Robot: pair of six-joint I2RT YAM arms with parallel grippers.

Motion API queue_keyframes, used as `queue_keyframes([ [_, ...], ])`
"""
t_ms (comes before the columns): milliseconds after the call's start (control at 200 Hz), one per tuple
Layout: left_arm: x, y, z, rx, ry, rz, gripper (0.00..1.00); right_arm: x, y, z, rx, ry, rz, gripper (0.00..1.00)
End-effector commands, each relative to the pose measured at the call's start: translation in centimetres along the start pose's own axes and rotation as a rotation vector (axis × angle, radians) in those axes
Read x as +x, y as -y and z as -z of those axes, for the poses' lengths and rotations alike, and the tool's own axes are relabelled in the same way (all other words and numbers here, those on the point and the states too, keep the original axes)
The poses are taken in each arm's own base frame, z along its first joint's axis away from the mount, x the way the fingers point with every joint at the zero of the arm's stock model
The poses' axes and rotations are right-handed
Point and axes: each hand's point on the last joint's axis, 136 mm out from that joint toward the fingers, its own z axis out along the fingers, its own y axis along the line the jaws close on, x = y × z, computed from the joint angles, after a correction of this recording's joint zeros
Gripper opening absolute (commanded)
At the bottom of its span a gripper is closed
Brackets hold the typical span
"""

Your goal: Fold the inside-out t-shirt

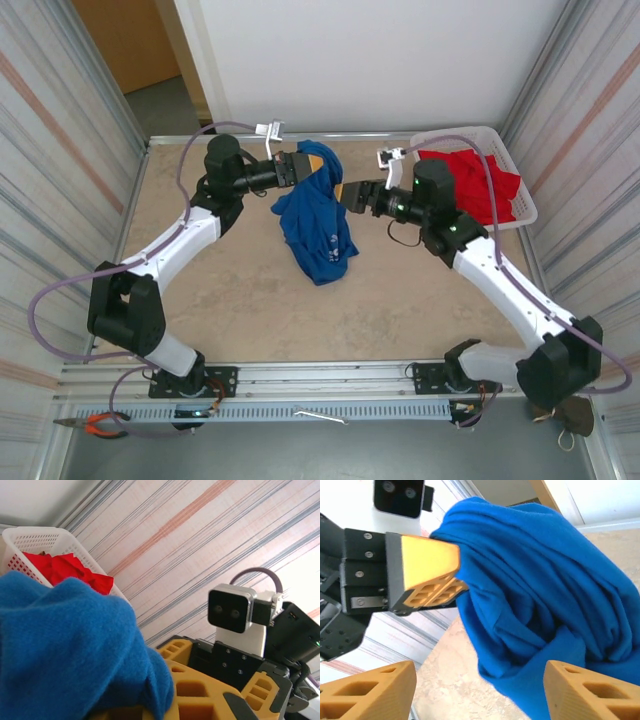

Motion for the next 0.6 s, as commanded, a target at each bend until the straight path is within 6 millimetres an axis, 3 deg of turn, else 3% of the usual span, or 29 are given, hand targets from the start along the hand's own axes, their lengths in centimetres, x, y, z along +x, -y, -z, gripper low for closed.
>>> queue_keyframes([
  [0,-0.6,2.1,0.2,0.067,0.013,-0.053,0.00,2.6,3.4,-2.7,0.093,-0.109,-0.012,0.69],
  [125,-1.0,2.2,0.4,0.053,0.033,-0.059,0.00,6.1,5.8,-6.0,0.136,-0.183,-0.082,0.70],
  [180,-1.2,1.9,0.5,0.045,0.046,-0.057,0.00,8.1,7.4,-7.4,0.152,-0.219,-0.133,0.62],
  [205,-1.3,1.8,0.6,0.040,0.055,-0.050,0.00,8.7,8.0,-7.9,0.146,-0.228,-0.159,0.50],
  [281,-2.2,0.9,1.6,0.023,0.116,-0.021,0.00,10.2,10.0,-8.5,0.148,-0.217,-0.241,0.00],
  [346,-3.3,-1.1,3.6,-0.025,0.200,0.030,0.00,10.6,11.7,-7.6,0.180,-0.179,-0.286,0.00],
  [446,-4.0,-6.1,8.3,-0.146,0.361,0.143,0.00,10.0,13.0,-5.3,0.206,-0.104,-0.327,0.00],
  [511,-3.4,-9.3,11.0,-0.212,0.439,0.217,0.00,9.1,12.9,-3.9,0.207,-0.059,-0.315,0.00],
  [596,-1.4,-12.7,13.2,-0.286,0.476,0.285,0.00,7.0,11.1,-2.3,0.175,0.003,-0.252,0.00],
])
